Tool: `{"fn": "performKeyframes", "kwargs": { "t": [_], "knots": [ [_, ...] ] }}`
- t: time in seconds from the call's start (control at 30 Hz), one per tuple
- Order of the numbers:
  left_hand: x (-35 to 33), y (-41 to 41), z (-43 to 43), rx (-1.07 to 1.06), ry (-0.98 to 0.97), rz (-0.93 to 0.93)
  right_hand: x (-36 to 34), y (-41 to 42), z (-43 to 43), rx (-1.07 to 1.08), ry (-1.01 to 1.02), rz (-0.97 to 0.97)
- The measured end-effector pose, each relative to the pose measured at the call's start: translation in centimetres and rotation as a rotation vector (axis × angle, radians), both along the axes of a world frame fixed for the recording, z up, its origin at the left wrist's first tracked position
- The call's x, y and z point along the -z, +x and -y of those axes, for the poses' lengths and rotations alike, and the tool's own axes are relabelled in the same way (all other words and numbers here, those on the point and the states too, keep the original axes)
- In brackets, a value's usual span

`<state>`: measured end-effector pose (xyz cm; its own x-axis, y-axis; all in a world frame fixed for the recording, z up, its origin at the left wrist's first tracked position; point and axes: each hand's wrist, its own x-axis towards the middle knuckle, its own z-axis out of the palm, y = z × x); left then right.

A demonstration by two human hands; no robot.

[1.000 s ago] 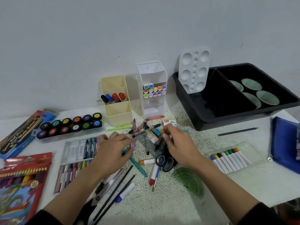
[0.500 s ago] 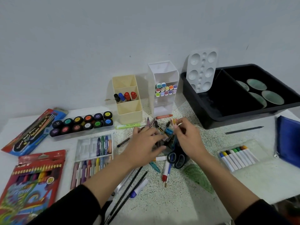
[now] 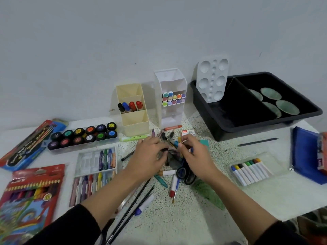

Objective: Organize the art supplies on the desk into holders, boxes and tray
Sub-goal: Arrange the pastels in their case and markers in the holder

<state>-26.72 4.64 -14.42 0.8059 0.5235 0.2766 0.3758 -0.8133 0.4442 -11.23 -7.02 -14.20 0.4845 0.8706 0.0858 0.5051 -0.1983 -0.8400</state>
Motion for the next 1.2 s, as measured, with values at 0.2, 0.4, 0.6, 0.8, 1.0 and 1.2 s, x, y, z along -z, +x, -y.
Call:
{"fn": "performKeyframes", "kwargs": {
  "t": [0.2,0.4,0.6,0.8,1.0,1.2],
  "knots": [
    [-2.8,-7.0,-1.9,-0.223,-0.233,0.221,-1.0,-3.0,-4.0,-0.107,0.004,-0.25],
    [-3.1,-14.7,-4.8,-0.388,-0.452,0.308,-1.1,-8.6,-8.8,-0.352,-0.026,-0.344],
    [-2.0,-18.2,-7.4,-0.557,-0.469,0.241,-0.5,-13.2,-12.8,-0.409,-0.078,-0.268],
    [-0.7,-17.6,-8.4,-0.575,-0.495,0.198,-0.2,-15.4,-15.0,-0.379,-0.111,-0.137],
    [0.8,-18.0,-8.7,-0.55,-0.433,0.155,0.8,-15.6,-15.5,-0.343,-0.116,-0.073],
    [1.3,-19.1,-8.5,-0.442,-0.309,0.071,1.4,-16.0,-15.4,-0.347,-0.067,0.054]
  ]
}}
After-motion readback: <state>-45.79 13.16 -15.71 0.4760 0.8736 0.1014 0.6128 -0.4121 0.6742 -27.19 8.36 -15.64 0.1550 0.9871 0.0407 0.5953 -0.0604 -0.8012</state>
